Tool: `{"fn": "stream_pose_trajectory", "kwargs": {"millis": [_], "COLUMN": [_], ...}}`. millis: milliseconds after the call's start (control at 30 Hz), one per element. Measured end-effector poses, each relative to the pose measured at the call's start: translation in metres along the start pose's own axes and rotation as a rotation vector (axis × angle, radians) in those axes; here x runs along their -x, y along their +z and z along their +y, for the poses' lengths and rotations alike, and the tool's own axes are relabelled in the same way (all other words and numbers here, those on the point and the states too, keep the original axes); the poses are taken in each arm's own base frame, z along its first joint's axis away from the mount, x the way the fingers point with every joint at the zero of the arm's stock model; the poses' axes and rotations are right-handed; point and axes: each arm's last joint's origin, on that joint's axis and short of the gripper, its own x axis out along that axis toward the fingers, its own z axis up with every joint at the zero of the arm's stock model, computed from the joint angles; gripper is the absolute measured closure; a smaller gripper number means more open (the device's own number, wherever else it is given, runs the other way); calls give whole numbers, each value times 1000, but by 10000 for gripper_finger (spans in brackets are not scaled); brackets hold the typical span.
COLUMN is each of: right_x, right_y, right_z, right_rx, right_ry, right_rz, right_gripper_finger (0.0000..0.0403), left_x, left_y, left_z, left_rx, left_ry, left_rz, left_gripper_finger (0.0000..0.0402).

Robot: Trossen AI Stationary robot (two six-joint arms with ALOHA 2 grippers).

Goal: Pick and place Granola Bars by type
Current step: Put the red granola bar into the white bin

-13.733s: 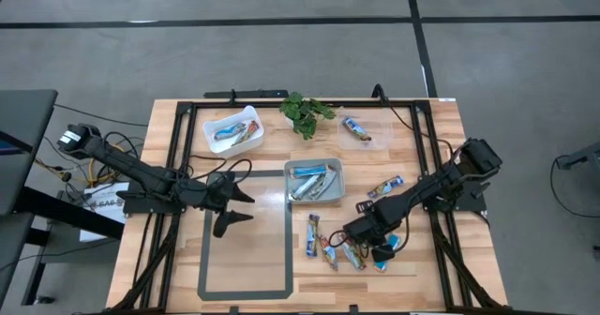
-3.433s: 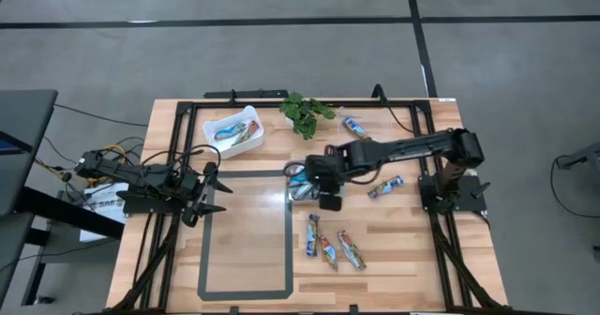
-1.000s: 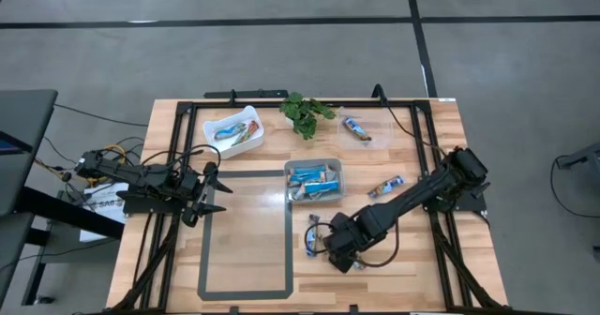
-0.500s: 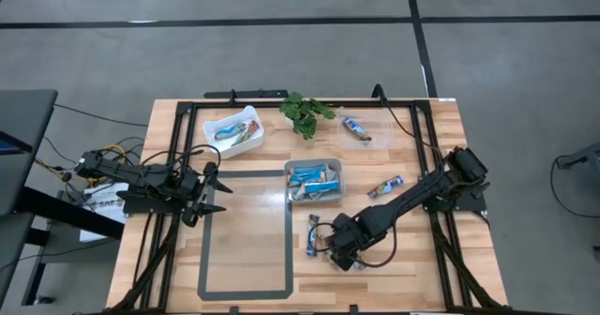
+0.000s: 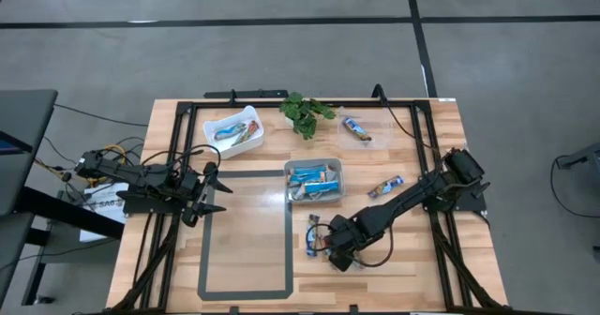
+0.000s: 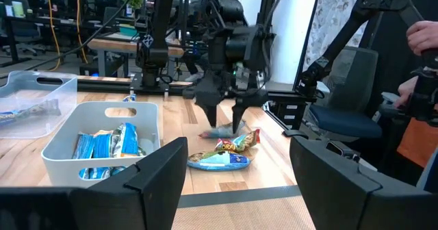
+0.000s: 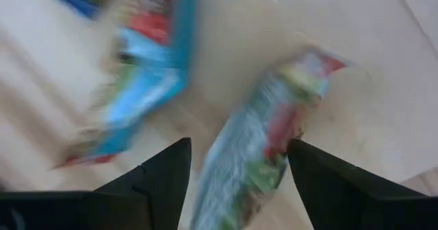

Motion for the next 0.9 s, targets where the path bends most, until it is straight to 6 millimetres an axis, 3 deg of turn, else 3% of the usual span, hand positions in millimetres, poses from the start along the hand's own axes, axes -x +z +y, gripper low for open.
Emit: {"fn": "stream_pose_trajectory", "kwargs": {"millis": [133,367,700,900], "right_x": [-15,-20,-16,-8], "right_y": [1,3,8,17], "right_z": [-2,-4,-9,-10], "right_rx": [-3,-6,-33,-35], "right_ry": [-46,-66,-78,-26], "right_rz": [42,48,65,34], "right_gripper_finger": [163,175,309,337], "left_x": [0,0,0,0], "left_y": [0,0,0,0], "left_z": [0,0,0,0], "left_rx": [0,0,0,0], "left_ry": [0,0,0,0], "left_rz": [0,0,1,0], "left_gripper_finger": [151,151,151,151]}}
